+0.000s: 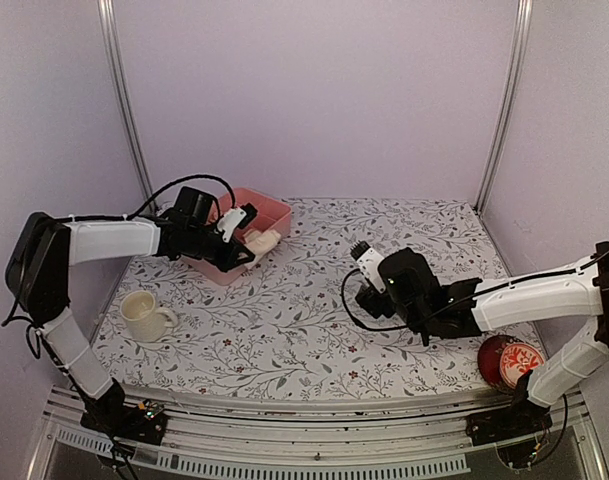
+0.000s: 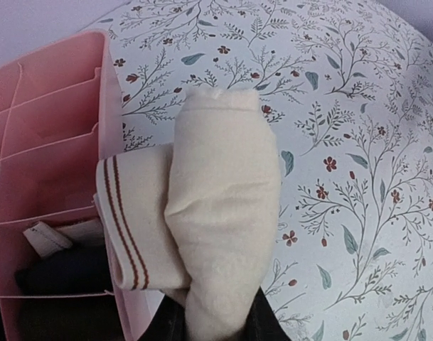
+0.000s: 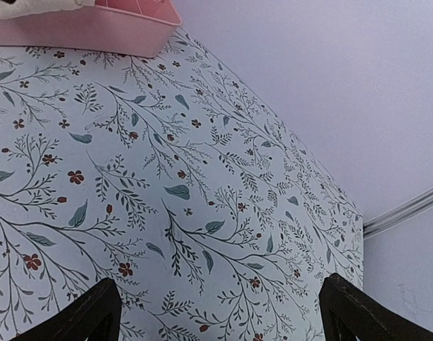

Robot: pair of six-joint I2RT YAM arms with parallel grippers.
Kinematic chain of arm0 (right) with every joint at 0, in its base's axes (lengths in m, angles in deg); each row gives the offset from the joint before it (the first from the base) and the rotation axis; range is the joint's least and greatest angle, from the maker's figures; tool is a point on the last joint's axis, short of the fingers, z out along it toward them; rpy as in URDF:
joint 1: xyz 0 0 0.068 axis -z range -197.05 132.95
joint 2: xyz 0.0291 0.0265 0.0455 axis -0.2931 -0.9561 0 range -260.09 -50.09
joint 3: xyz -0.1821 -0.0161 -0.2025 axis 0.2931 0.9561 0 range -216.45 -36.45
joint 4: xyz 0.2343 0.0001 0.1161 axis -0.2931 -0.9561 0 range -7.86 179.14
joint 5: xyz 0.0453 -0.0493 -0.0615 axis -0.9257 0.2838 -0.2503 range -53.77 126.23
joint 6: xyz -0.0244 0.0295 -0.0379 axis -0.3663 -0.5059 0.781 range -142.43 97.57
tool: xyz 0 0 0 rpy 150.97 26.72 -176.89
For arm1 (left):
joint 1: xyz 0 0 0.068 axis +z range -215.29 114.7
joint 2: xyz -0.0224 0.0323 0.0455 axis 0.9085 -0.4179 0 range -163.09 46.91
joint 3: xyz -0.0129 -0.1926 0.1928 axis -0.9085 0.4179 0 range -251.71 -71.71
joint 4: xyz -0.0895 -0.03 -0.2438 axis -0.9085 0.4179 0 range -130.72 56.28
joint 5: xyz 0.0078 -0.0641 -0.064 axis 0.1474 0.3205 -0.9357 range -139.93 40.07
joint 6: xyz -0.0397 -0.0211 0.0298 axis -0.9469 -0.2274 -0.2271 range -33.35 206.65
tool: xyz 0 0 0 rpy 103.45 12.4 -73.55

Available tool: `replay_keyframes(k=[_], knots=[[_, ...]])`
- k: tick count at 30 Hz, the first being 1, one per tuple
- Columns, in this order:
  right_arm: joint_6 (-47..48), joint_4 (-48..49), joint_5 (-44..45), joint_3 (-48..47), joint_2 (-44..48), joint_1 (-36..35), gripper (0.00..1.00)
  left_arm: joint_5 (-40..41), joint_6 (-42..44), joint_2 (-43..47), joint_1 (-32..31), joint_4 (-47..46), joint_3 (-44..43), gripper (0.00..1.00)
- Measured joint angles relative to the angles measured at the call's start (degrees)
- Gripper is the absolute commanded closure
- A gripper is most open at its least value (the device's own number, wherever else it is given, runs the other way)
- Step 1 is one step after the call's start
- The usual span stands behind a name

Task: Roll the underwear
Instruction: Move the storage box to the corner of the board.

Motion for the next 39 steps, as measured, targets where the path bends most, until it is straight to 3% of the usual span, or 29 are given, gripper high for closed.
replay_keyframes(k=[8, 14, 22, 33, 39], knots=[[-0.61, -0.63, 0.28, -0.83, -3.06, 0.24, 0.01, -8.02, -2.69, -3.30, 0.22, -2.29, -0.39, 1.00], [-0.72, -1.92, 0.39, -1.05, -3.91, 0.26, 0.01, -5.11, -2.34, -8.79, 0.42, -1.25, -0.39, 1.00], [-0.79, -2.10, 0.52, -1.44, -4.04, 0.26, 0.01, 0.44, -0.04, -7.50, 4.87, -1.51, 1.64, 1.00], [-0.79, -2.62, 0.57, -1.55, -4.68, 0.26, 0.01, 2.05, 3.76, -5.51, 25.20, -1.22, 1.97, 1.00], [-0.81, -2.64, 0.63, -1.79, -5.11, 0.26, 0.01, -1.55, 3.23, -4.81, 32.50, 0.11, 0.00, 1.00]])
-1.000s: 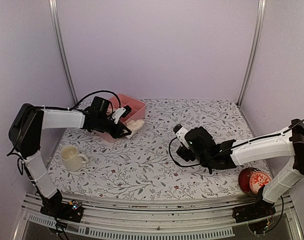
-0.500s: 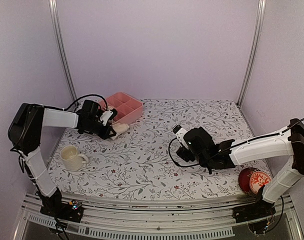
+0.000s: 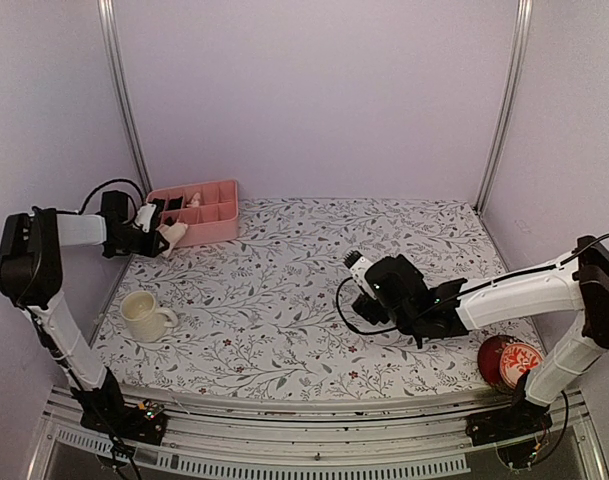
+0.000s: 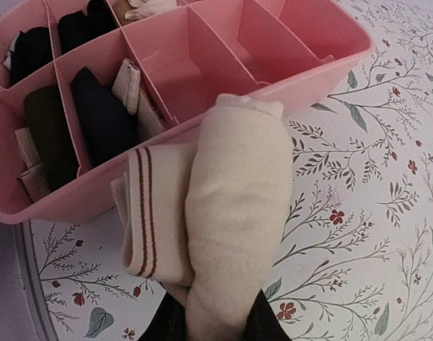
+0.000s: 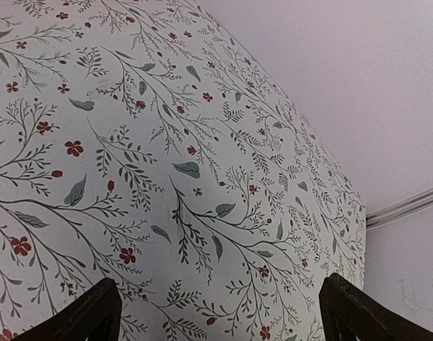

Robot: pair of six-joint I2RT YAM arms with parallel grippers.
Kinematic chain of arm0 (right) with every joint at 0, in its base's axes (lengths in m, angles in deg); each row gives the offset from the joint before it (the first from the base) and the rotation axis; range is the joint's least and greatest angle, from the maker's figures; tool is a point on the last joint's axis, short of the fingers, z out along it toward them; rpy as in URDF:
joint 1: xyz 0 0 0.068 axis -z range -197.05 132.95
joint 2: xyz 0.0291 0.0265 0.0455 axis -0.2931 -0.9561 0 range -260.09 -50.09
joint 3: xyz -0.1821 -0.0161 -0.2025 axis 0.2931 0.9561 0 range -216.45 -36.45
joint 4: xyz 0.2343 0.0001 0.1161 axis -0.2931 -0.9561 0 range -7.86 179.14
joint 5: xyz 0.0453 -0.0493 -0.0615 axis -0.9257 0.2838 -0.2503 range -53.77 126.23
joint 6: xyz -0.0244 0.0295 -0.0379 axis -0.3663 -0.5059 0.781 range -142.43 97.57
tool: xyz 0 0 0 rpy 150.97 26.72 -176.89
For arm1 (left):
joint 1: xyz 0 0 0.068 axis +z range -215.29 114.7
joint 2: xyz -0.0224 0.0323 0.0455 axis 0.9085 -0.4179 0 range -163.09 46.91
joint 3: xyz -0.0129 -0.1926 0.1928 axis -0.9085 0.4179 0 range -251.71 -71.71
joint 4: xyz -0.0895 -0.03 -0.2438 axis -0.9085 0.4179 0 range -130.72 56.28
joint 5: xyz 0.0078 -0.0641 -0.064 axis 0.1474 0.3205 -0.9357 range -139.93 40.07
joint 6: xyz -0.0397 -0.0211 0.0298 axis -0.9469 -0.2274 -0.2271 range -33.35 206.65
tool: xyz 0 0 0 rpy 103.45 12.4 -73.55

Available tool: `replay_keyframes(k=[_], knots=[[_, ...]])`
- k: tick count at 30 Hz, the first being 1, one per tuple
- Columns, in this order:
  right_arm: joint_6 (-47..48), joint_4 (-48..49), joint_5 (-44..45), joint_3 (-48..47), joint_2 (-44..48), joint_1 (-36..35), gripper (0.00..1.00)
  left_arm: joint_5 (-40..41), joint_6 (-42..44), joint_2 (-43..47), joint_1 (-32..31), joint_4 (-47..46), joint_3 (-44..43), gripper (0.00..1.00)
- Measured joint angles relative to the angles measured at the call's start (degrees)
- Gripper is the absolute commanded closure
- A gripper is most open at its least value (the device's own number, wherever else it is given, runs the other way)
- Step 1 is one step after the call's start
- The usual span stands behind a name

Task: Roll the underwear
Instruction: Move the storage box to the corner of the board.

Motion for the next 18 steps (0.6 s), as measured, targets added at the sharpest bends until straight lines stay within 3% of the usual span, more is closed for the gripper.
replay_keyframes(k=[9, 18], knots=[[0.00, -0.31, 0.76, -0.98, -1.49, 0.00, 0.01, -1.88, -6.23, 7.52, -2.08, 0.22, -4.35, 1.00], [-0.44, -0.44, 0.98, -0.98, -1.49, 0.00, 0.01, 7.19, -13.70, -1.49, -5.35, 2.14, -17.42, 1.00]])
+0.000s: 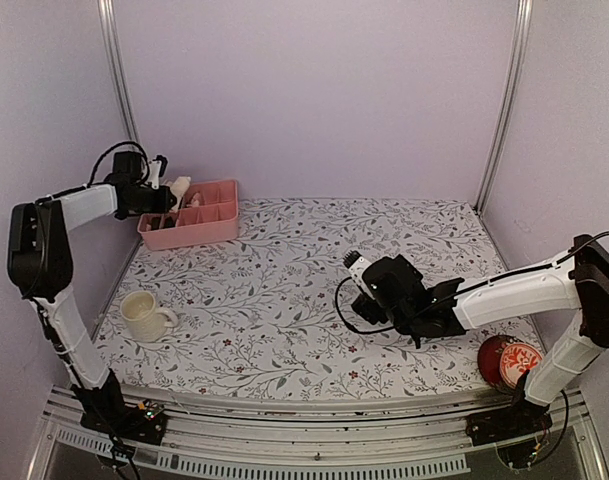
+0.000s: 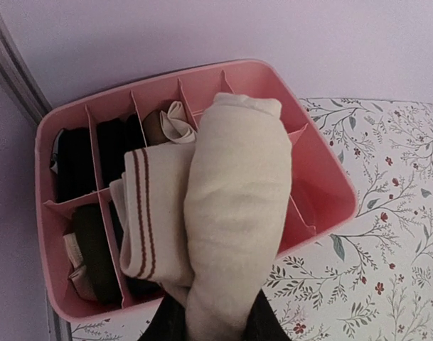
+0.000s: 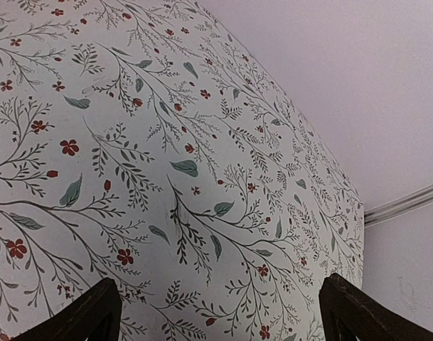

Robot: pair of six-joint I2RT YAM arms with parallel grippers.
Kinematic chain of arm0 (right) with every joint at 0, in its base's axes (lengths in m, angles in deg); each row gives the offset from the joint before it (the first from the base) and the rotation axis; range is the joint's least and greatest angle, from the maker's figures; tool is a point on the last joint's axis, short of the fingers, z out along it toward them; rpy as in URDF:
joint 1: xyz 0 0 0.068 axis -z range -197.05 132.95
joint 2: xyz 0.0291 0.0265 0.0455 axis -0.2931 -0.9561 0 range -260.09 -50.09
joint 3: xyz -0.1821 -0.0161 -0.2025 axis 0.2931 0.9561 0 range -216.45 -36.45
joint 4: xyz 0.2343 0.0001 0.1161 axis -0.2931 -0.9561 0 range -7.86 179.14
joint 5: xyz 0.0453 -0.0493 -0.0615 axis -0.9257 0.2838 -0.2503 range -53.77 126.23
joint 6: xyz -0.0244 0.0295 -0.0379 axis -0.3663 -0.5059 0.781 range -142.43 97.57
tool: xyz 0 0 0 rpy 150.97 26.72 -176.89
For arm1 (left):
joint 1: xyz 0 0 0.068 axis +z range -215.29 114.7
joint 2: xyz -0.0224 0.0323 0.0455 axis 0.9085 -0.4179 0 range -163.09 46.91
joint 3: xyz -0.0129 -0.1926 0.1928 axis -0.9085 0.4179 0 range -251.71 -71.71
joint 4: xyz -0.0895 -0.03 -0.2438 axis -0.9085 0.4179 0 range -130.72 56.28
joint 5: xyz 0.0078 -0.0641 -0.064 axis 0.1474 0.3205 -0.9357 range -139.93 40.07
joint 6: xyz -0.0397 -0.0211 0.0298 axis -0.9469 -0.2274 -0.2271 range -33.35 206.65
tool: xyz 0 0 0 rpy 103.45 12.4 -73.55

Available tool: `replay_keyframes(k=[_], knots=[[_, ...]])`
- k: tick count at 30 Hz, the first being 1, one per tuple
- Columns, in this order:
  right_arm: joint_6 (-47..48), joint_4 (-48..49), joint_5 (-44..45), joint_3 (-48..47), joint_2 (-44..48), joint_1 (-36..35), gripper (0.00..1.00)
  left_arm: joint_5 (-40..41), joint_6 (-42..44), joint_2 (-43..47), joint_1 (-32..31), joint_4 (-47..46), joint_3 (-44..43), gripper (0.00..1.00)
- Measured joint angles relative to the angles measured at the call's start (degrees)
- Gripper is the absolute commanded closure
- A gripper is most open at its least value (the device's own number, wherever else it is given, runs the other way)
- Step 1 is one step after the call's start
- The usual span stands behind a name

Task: Roll the underwear
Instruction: Move the storage box to the corner of the board, then move the storage box to the center of the board.

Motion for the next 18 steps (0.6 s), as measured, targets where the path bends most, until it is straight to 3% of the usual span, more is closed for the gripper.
replay_keyframes(k=[9, 18], knots=[[-0.44, -0.94, 0.31, -0.22, -0.11, 0.00, 0.01, 7.52, -2.86, -11.61, -3.91, 5.77, -6.78, 1.00], [-0.42, -1.36, 1.49, -0.68, -0.94, -0.02, 0.01, 11.47, -3.06, -13.42, -4.90, 5.57, -8.22, 1.00]])
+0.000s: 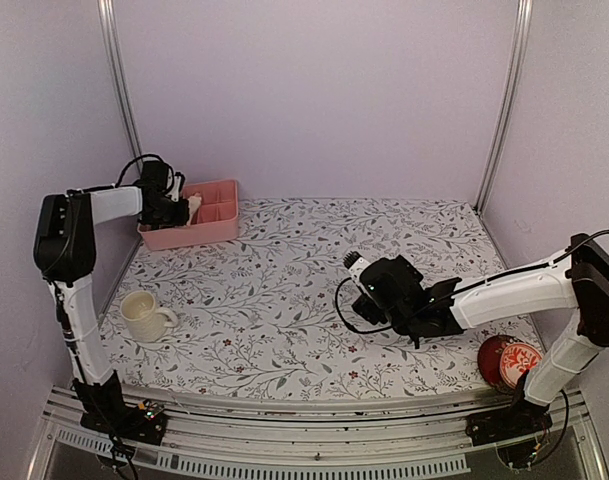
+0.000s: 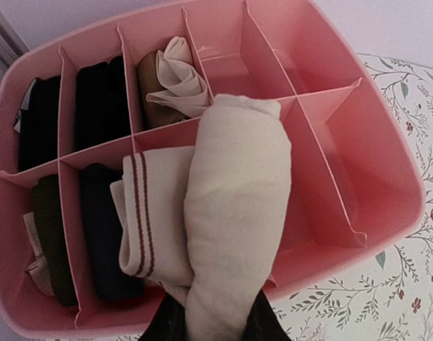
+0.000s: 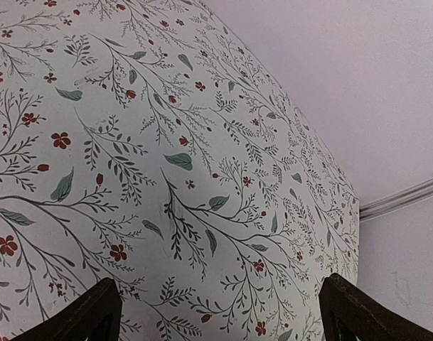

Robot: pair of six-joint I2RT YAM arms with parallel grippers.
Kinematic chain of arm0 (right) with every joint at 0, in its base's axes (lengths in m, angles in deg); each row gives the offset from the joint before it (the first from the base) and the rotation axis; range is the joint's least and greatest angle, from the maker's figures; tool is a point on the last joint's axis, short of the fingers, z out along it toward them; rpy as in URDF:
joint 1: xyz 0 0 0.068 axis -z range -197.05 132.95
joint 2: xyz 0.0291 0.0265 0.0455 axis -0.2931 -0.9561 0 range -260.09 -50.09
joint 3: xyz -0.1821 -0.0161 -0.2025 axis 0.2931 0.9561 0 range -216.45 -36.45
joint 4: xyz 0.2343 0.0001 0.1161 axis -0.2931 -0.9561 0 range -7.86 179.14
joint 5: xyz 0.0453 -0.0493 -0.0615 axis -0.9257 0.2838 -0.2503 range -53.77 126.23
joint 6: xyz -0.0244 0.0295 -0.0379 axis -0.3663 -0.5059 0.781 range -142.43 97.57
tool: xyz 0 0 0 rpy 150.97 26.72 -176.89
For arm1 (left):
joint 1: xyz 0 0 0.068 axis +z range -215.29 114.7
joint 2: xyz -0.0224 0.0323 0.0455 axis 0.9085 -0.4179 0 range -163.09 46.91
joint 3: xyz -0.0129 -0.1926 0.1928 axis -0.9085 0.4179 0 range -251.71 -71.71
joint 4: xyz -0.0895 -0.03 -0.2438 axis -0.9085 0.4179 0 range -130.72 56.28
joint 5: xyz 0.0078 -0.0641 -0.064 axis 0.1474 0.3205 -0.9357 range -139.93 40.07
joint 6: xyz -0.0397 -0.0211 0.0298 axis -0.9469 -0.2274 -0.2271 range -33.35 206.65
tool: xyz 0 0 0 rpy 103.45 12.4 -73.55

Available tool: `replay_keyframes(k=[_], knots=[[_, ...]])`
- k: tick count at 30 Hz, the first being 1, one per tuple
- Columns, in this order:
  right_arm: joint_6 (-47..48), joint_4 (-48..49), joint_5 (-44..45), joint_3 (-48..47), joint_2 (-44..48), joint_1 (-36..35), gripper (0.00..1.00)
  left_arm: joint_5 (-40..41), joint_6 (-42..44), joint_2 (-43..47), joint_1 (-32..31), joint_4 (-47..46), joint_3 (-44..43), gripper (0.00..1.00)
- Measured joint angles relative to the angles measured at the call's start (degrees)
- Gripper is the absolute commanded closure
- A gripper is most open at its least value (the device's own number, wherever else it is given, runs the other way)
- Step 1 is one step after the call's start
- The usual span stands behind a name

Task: Roll the underwear
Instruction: Move the storage box to the center of the board.

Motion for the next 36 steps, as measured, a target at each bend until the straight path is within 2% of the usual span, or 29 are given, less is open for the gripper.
replay_keyframes(k=[10, 22, 29, 36], knots=[[0.02, -0.09, 0.55, -0.04, -1.20, -0.04, 0.01, 5.51, -0.15, -6.10, -0.39, -1.25, -4.09, 1.00], [0.31, -0.70, 1.57, -0.44, -1.92, -0.39, 0.01, 4.59, 3.72, -6.29, -3.87, -1.38, -4.26, 1.00], [0.44, -0.74, 1.75, -0.59, -1.92, -0.44, 0.01, -1.81, 7.69, -6.23, -6.29, -1.46, -3.39, 1.00], [0.50, -0.79, 1.75, -0.59, -1.92, -0.44, 0.01, -8.57, 13.57, -2.69, -10.62, -5.77, 3.54, 1.00]])
